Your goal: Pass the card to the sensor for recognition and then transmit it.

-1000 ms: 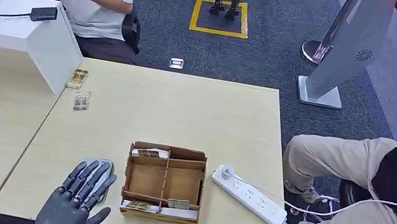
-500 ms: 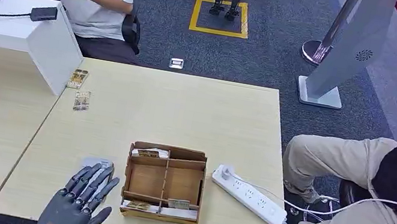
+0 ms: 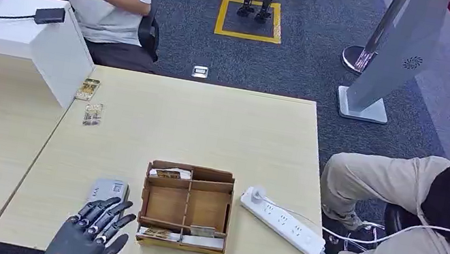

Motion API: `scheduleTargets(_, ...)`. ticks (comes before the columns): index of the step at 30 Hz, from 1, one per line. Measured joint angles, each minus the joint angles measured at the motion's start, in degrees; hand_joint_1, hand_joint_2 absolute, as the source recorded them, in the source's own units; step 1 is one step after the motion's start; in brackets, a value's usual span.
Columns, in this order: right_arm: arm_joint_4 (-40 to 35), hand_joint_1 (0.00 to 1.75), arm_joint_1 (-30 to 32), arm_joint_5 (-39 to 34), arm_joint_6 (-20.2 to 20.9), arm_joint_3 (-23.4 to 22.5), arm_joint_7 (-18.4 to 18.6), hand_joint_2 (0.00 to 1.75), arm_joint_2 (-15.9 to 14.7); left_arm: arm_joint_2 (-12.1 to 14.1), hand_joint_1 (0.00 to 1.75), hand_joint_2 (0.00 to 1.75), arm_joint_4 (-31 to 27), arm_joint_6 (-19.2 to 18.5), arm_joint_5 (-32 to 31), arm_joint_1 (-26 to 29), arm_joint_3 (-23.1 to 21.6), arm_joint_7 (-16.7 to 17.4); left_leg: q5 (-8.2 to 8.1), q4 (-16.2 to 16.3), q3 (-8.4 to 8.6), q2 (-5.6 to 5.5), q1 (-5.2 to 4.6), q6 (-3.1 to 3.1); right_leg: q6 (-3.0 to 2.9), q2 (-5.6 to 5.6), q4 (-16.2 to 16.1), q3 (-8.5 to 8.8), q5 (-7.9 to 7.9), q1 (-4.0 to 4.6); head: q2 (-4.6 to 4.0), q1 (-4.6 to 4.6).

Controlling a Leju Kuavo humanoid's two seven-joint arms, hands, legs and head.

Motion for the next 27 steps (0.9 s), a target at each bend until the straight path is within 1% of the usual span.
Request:
scheduleTargets(1,0.0,0.00,0.0,0.0,0.0,-0.1,0.0,1.75,0.0,0.0,0.38,1.75,0.1,0.0,0.0,0.0,-0.2,0.1,0.00,0.0,0.00,0.00,0.00,0.00,0.00,0.00,0.0,0.00,0.00,0.00,0.00,-0.02)
scheduleTargets(4,0.0,0.00,0.0,-0.2,0.0,-0.4,0.0,1.75,0.0,0.4,0.42,1.75,0.2,0.0,-0.5,0.2,-1.3,2.4,0.00,0.0,0.00,0.00,0.00,0.00,0.00,0.00,0.0,0.00,0.00,0.00,0.00,-0.02)
scheduleTargets(6,0.0,0.00,0.1,-0.4,0.0,-0.5,-0.2,1.75,0.0,0.7,0.45,1.75,0.3,0.0,-0.1,0.2,-2.2,3.1,0.00,0.0,-0.01,-0.01,0.00,0.00,0.00,-0.01,0.0,0.00,0.00,0.00,0.00,0.00)
scheduleTargets(9,0.0,0.00,0.1,-0.5,0.0,-0.5,-0.2,1.75,0.0,0.8,0.47,1.75,0.7,0.0,0.7,0.2,-3.9,3.8,0.00,0.0,-0.01,0.00,0.00,0.00,0.00,-0.01,0.0,0.00,0.00,0.00,0.00,-0.02)
scheduleTargets(11,0.0,0.00,0.1,-0.6,0.0,-0.5,-0.2,1.75,0.0,1.0,0.44,1.75,1.2,0.0,1.1,0.1,-4.9,4.1,0.00,0.0,-0.01,-0.01,0.00,0.00,0.00,-0.01,0.0,0.00,0.00,0.00,0.00,-0.02)
scheduleTargets(13,0.0,0.00,0.1,-0.7,0.0,-0.6,-0.3,1.75,0.0,1.0,0.52,1.75,1.7,0.0,1.4,0.0,-5.8,4.1,0.00,0.0,-0.01,-0.01,0.00,0.00,0.00,-0.01,0.0,0.00,0.00,0.00,0.00,-0.02)
scheduleTargets(14,0.0,0.00,0.1,-0.8,0.0,-0.6,-0.3,1.75,0.0,1.0,0.66,1.75,2.0,0.0,1.4,0.0,-6.1,4.1,0.00,0.0,-0.01,-0.01,0.00,0.00,0.00,-0.01,0.0,0.00,0.00,0.00,0.00,-0.02)
scheduleTargets(15,0.0,0.00,0.1,-0.8,0.0,-0.6,-0.3,1.75,0.0,1.0,0.70,1.75,2.2,0.0,1.6,0.0,-6.6,4.1,0.00,0.0,-0.01,-0.01,0.00,0.00,0.00,-0.01,0.0,0.00,0.00,0.00,0.00,-0.02)
scheduleTargets(16,0.0,0.00,0.1,-0.8,0.0,-0.6,-0.3,1.75,0.0,1.0,0.58,1.75,2.5,0.0,1.8,0.0,-7.0,4.1,0.00,0.0,-0.01,-0.01,0.00,0.00,0.00,-0.01,0.0,0.00,0.00,0.00,0.00,-0.02)
scheduleTargets(18,0.0,0.00,0.1,-0.9,-0.1,-0.6,-0.3,1.75,0.0,1.0,0.58,1.75,3.0,0.0,2.1,-0.1,-7.7,4.1,0.00,0.0,-0.01,-0.01,0.00,0.00,0.00,-0.01,0.0,0.00,0.00,0.00,0.00,0.00)
scheduleTargets(19,0.0,0.00,0.1,-1.0,-0.1,-0.6,-0.3,1.75,0.0,1.0,0.52,1.75,3.2,0.0,2.2,-0.1,-8.1,4.3,0.00,0.0,-0.01,-0.01,0.00,0.00,0.00,-0.01,0.0,-0.01,0.00,0.00,0.00,-0.02)
scheduleTargets(21,0.0,0.00,0.1,-1.0,-0.1,-0.6,-0.4,1.75,0.0,1.0,0.52,1.75,3.5,0.0,2.1,-0.1,-8.8,5.0,0.00,0.0,-0.01,-0.01,0.00,0.00,0.00,-0.01,0.0,-0.02,0.00,0.00,0.00,-0.02)
scheduleTargets(22,0.1,0.00,0.1,-1.0,-0.2,-0.6,-0.4,1.75,0.0,1.0,0.47,1.75,3.6,0.0,2.1,-0.1,-9.1,5.2,0.00,0.0,-0.01,-0.01,0.00,0.00,0.00,-0.01,0.0,-0.02,0.00,0.00,0.00,0.00)
scheduleTargets(23,0.1,0.00,0.1,-1.0,-0.2,-0.6,-0.4,1.75,0.0,1.0,0.45,1.75,3.8,0.0,2.1,-0.2,-9.4,5.2,0.00,0.0,-0.01,-0.01,0.00,0.00,0.00,-0.01,0.0,-0.02,0.00,0.00,0.00,-0.02)
scheduleTargets(24,0.1,0.00,0.1,-1.1,-0.2,-0.7,-0.5,1.75,0.0,1.0,0.47,1.75,3.9,0.0,2.1,-0.2,-9.6,5.4,0.00,0.0,-0.02,-0.01,0.00,0.00,0.00,-0.01,0.0,-0.01,0.00,0.00,0.00,-0.02)
scheduleTargets(25,0.1,0.00,0.1,-1.1,-0.2,-0.7,-0.5,1.75,0.0,1.0,0.44,1.75,4.0,0.0,2.1,-0.2,-9.9,5.5,0.00,0.0,-0.01,-0.01,0.00,0.00,0.00,-0.01,0.0,-0.01,0.00,0.00,0.00,0.00)
scheduleTargets(27,0.1,0.00,0.1,-1.1,-0.2,-0.8,-0.5,1.75,0.0,1.1,0.44,1.75,4.1,0.0,2.0,-0.3,-10.3,5.8,0.00,0.0,-0.01,-0.01,0.00,0.00,0.00,-0.01,0.0,-0.02,0.00,0.00,0.00,-0.02)
